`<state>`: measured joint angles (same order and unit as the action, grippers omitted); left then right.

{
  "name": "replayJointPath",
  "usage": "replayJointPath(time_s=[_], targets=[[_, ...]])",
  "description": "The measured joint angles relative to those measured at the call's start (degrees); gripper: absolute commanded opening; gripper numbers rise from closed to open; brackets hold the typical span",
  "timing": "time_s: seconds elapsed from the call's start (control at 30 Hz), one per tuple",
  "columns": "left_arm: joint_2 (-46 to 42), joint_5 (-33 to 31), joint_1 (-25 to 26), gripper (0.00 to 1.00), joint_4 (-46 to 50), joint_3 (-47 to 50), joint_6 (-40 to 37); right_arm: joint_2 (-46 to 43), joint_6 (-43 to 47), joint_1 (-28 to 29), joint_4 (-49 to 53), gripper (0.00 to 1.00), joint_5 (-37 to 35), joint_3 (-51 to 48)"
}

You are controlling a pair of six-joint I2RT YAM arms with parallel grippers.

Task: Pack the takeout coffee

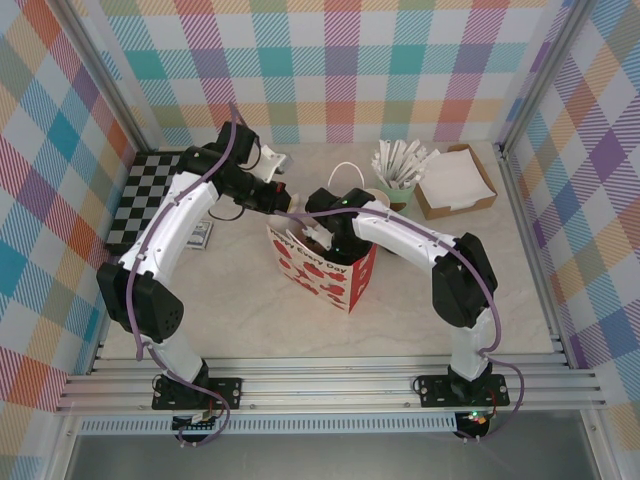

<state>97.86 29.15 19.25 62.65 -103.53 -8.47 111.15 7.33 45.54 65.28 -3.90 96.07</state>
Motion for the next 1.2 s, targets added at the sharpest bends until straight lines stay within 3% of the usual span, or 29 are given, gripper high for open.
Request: replayJointPath(time_s=[1.2], targets=[[0.0,0.63,0.0,0.0,0.0,0.22,-0.15,-1.51,0.92,-0.94,-4.57,0.44,1.51,-4.33]])
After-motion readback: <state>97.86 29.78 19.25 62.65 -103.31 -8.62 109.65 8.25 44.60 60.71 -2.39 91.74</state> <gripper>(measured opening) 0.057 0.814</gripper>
